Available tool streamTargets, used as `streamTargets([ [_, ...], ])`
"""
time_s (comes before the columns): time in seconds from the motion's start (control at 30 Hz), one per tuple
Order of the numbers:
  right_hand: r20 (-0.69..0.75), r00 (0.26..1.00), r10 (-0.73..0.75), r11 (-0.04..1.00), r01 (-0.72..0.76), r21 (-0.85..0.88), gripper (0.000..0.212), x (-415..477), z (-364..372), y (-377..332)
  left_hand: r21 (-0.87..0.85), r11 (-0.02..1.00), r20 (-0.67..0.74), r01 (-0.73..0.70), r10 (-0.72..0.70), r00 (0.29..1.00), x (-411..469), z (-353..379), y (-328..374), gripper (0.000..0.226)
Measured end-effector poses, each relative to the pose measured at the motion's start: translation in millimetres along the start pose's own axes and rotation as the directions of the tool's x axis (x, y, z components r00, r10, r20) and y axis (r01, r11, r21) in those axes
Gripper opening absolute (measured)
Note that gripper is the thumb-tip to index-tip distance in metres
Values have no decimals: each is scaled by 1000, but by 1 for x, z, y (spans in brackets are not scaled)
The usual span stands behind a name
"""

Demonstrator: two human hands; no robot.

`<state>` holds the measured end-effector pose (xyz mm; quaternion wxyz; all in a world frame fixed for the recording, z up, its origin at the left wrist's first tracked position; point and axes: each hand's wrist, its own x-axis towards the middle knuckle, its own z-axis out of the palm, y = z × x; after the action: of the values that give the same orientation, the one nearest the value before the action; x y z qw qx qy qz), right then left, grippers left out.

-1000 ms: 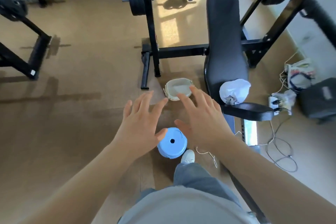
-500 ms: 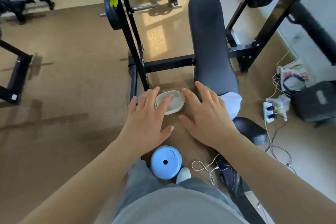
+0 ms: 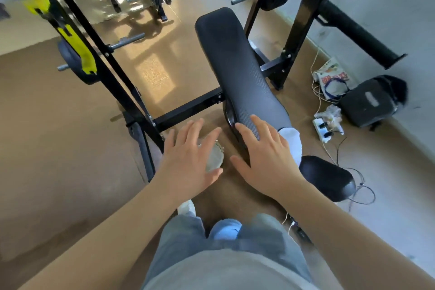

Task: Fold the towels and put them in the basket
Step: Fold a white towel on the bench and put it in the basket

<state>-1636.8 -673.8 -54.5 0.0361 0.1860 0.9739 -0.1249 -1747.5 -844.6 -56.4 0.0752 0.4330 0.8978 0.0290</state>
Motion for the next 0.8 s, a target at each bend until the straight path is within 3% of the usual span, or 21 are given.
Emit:
streamTargets([
  [0.23, -22, 993, 119, 993, -119, 0, 74, 55, 18, -13, -17, 993, -13, -117, 117, 993, 58, -1, -57, 88],
  [0.43, -16, 998, 64, 998, -64, -8, 74, 113, 52, 12, -18, 997, -2, -73, 72, 997, 112, 35, -65, 89],
  [0.63, -1, 999, -41, 999, 41, -33, 72, 184, 114, 48, 31, 999, 9, 39, -39, 999, 163, 116, -73, 93],
  [0.8, -30, 994, -104, 994, 103, -32, 75, 237, 199, 80, 30, 999, -10, 42, -42, 999, 204, 214, -89, 91],
])
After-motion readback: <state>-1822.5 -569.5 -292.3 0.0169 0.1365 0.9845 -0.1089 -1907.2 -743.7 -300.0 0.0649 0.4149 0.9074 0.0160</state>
